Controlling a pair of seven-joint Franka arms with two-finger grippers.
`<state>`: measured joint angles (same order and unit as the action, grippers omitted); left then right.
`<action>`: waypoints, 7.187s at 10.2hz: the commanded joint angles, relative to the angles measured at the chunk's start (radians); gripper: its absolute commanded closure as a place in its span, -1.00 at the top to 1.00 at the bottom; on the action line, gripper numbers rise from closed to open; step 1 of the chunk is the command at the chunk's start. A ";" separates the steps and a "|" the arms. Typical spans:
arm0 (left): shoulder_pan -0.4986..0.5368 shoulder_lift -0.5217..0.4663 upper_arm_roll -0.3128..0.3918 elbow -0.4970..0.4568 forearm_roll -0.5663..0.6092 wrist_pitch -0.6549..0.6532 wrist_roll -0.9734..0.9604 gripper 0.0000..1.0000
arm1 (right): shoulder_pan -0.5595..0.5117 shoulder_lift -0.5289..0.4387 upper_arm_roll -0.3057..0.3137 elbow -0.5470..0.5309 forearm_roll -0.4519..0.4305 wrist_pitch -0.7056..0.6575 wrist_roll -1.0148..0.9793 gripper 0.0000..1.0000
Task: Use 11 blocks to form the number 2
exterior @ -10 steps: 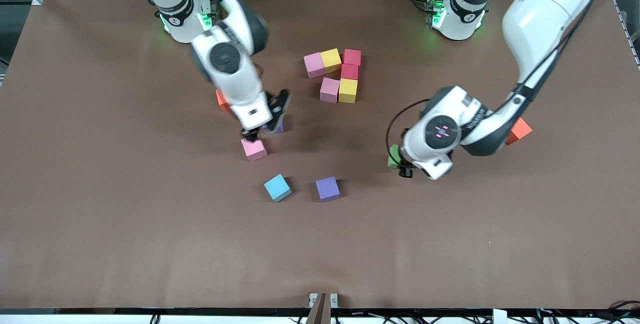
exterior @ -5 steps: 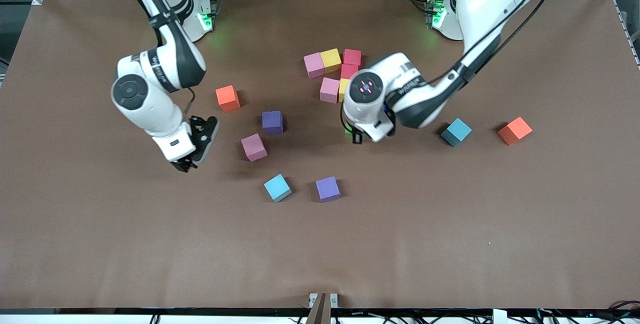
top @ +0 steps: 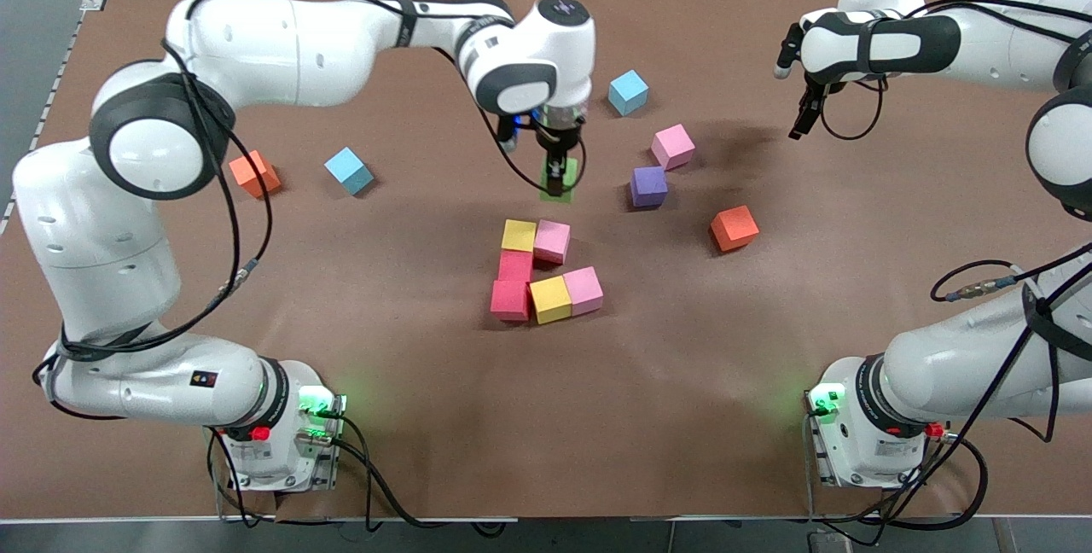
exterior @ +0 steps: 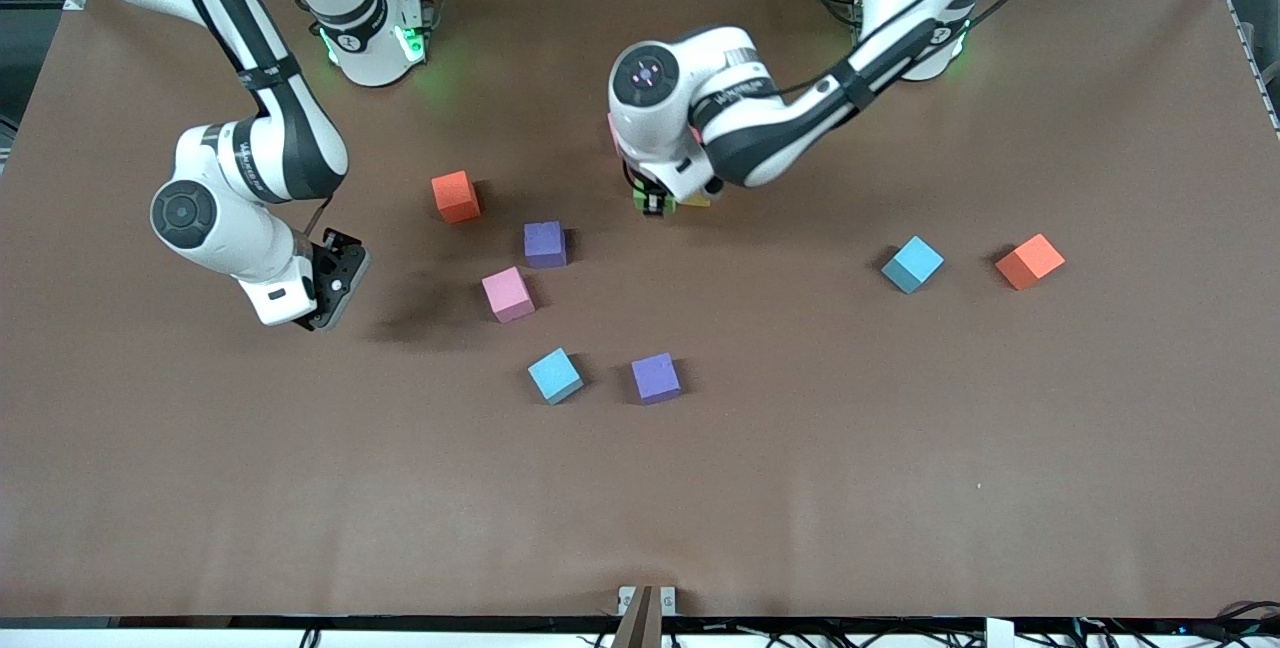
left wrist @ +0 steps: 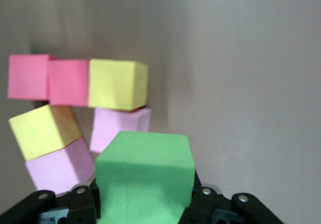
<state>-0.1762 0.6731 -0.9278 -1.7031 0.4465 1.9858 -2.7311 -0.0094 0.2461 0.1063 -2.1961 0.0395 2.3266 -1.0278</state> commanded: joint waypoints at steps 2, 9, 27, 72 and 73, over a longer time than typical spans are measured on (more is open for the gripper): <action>-0.104 0.014 0.084 0.065 -0.026 0.025 -0.160 -1.00 | 0.053 0.034 0.026 -0.030 0.042 0.139 0.092 1.00; -0.259 0.031 0.168 0.076 0.077 0.047 -0.270 -1.00 | 0.167 0.087 0.044 -0.019 0.043 0.180 0.427 1.00; -0.227 0.085 0.179 0.019 0.069 0.234 1.134 -1.00 | 0.229 0.157 0.087 0.124 0.220 0.132 0.839 1.00; -0.388 0.123 0.340 0.013 0.067 0.289 0.037 -1.00 | 0.287 0.179 0.041 0.273 0.180 0.010 0.819 0.00; -0.388 0.123 0.340 0.011 0.066 0.288 0.021 -1.00 | 0.289 0.179 0.041 0.273 0.180 0.010 0.819 0.00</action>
<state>-0.5569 0.7936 -0.5959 -1.6863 0.5215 2.2735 -2.6754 0.2737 0.4261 0.1499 -1.9323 0.2328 2.3423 -0.2050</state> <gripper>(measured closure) 0.392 0.476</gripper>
